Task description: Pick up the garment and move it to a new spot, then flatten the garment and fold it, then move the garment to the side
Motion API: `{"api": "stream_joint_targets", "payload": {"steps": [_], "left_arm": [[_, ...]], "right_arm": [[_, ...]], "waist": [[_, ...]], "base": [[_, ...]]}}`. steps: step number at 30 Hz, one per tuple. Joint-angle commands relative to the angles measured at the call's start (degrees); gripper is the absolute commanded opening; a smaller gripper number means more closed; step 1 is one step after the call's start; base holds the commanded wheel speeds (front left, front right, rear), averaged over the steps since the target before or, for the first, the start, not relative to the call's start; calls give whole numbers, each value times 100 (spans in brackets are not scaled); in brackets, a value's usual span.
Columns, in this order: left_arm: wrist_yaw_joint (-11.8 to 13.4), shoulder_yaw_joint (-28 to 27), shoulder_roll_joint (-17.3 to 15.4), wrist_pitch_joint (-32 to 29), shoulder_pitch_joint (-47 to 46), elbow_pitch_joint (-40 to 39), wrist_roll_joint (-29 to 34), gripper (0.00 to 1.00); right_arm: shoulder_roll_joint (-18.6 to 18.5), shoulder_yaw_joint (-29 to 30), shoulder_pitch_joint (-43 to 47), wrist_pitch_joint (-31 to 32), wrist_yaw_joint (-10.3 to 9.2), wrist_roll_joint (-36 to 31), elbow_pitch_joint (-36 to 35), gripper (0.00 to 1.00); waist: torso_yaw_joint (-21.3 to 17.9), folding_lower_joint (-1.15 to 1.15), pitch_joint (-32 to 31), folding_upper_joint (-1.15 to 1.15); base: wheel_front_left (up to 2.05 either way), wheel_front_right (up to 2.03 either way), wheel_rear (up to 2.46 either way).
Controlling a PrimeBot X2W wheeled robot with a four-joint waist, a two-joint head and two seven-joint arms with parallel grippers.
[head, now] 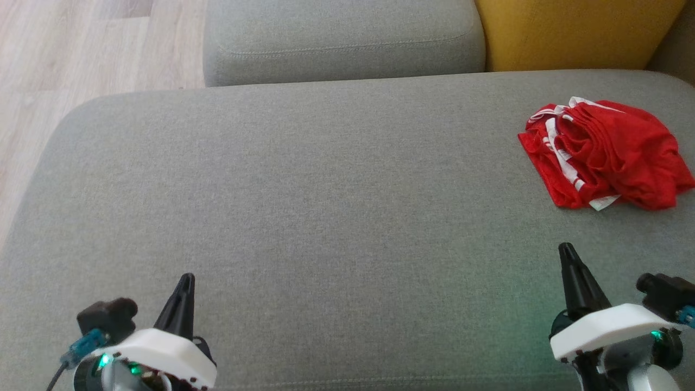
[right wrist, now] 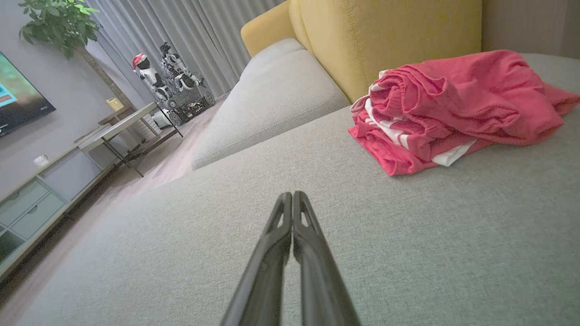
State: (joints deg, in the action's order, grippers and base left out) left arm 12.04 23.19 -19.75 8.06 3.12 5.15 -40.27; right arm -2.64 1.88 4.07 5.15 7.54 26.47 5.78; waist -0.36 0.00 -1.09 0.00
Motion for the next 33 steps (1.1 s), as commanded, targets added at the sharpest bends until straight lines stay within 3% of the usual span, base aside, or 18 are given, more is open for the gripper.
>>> {"api": "stream_joint_targets", "payload": {"steps": [1,33], "left_arm": [[-50,-201,-44,-28,-340,-132,-126,0],[-663,-1023,463,-431,-524,189,-1814,0]], "right_arm": [[-13,10,-301,25,-1,166,-157,0],[-17,158,-534,62,-3,2226,159,0]], "waist": [[1,0,1,0],[12,0,42,0]], "base": [[0,0,0],[0,0,0]]}}
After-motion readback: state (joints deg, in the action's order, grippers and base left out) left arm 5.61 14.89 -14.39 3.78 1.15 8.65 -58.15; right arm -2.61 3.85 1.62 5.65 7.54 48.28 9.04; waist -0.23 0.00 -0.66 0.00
